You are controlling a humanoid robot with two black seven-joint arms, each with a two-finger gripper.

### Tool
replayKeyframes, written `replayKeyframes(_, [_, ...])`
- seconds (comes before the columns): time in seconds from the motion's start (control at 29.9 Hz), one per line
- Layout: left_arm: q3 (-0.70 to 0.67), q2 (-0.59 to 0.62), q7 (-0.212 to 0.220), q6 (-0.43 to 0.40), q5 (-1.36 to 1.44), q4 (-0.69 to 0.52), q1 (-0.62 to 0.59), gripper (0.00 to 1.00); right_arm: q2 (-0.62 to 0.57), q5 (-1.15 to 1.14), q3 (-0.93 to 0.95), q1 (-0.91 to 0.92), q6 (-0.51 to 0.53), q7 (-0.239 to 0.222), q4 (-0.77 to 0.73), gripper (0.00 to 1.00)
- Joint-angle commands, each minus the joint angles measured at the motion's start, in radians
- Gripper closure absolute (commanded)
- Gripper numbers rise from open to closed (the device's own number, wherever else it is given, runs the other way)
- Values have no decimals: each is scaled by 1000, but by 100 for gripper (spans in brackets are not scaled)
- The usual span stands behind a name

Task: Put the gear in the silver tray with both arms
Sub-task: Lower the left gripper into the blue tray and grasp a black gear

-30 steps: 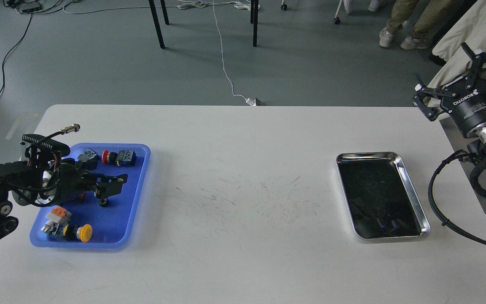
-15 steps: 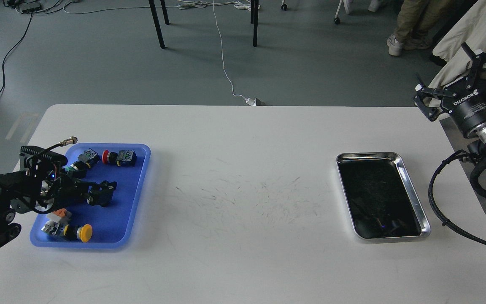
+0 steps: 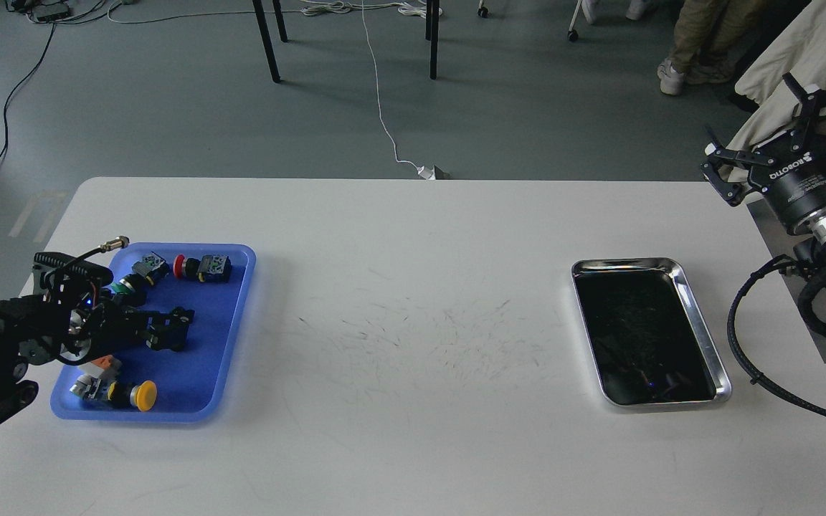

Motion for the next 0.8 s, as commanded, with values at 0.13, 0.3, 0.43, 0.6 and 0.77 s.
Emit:
replayKeyframes(0.13, [13,-12,-1,-1,2,0,-1,25,-1,0,0,0,0,0,0,1])
replayKeyframes(0.3, [13,-13,-1,-1,5,0,-1,42,-1,0,0,0,0,0,0,1])
replayKeyframes(0.43, [13,-10,-1,-1,3,0,0,56,-1,0,0,0,0,0,2,1])
replayKeyframes(0.6, [13,-6,-4,-2,2,0,2,79,-1,0,0,0,0,0,2,1])
replayKeyframes(0.77, [12,-4,-13,-2,0,-6,-6,83,0,0,0,0,0,0,2,1])
